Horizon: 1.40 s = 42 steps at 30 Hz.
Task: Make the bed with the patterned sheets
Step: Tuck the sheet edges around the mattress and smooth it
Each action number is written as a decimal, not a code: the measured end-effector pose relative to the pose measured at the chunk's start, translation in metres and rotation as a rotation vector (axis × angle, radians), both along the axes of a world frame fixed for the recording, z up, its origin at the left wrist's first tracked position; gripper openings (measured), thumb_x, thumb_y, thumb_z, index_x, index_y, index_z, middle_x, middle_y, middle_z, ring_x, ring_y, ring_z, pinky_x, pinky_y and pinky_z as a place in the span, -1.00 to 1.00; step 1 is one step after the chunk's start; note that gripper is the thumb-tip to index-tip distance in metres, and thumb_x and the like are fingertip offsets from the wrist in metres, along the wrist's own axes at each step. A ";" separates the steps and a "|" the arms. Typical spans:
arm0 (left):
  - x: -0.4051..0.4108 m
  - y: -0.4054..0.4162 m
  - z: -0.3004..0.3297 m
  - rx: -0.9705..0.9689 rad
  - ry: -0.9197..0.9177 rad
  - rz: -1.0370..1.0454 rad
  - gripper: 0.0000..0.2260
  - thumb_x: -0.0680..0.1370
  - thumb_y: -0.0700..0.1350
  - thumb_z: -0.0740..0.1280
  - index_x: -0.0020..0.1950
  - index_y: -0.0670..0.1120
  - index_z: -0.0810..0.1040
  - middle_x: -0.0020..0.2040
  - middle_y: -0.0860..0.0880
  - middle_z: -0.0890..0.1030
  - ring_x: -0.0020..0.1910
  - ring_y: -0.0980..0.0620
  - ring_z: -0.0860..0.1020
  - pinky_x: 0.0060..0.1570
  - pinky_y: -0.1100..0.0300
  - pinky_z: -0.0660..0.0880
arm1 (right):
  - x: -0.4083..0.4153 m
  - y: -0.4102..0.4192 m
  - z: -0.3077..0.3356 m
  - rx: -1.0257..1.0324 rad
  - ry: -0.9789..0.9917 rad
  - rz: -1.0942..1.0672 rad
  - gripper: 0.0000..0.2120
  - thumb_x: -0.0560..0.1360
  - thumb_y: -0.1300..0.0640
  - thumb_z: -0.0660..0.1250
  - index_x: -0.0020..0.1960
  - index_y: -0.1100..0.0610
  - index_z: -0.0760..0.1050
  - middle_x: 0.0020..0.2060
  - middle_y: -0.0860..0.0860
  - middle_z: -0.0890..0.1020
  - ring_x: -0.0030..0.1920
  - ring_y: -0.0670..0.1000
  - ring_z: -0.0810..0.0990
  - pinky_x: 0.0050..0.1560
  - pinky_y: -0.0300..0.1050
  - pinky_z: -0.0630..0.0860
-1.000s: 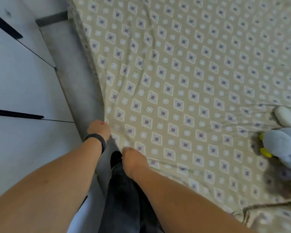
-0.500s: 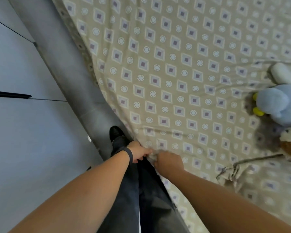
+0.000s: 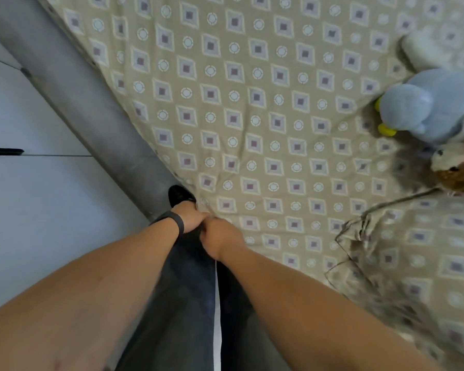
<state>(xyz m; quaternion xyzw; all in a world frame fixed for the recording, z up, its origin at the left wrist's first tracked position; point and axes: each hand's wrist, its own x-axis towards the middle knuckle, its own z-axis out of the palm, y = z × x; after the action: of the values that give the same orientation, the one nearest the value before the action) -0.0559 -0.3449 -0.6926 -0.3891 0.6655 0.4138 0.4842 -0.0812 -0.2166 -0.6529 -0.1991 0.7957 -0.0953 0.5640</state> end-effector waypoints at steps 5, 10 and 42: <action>-0.016 -0.028 0.032 -0.125 -0.031 -0.018 -0.73 0.65 -0.06 0.26 0.14 -0.24 0.60 0.14 -0.28 0.63 0.10 -0.25 0.59 -0.06 0.09 0.45 | -0.062 0.017 0.024 0.035 0.111 0.042 -0.79 0.62 0.15 0.17 0.18 0.11 0.53 0.11 0.11 0.60 0.12 0.19 0.58 0.10 0.02 0.54; -0.048 -0.064 0.078 -0.180 0.047 0.087 -0.77 0.66 -0.12 0.21 -0.02 -0.24 0.56 -0.06 -0.29 0.57 -0.09 -0.22 0.56 -0.04 0.01 0.50 | -0.119 -0.009 0.062 0.027 0.160 0.102 -0.72 0.65 0.10 0.14 0.30 0.10 0.48 0.24 0.08 0.49 0.20 0.17 0.52 0.13 0.05 0.50; -0.161 -0.364 -0.055 0.015 -0.132 1.244 -0.79 0.61 -0.13 0.24 0.13 -0.17 0.61 -0.09 -0.14 0.62 -0.23 -0.09 0.53 -0.14 0.11 0.52 | -0.304 -0.472 -0.002 -0.233 0.610 0.484 -0.61 0.61 0.07 0.16 0.42 0.09 0.37 0.36 0.07 0.34 0.31 0.14 0.36 0.23 0.05 0.44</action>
<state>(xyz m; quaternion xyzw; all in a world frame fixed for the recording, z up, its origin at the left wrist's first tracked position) -0.2166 -0.7091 -0.7476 -0.7250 0.2800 0.5980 0.1957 -0.3847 -0.6884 -0.6544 -0.4624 0.8405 0.0141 0.2821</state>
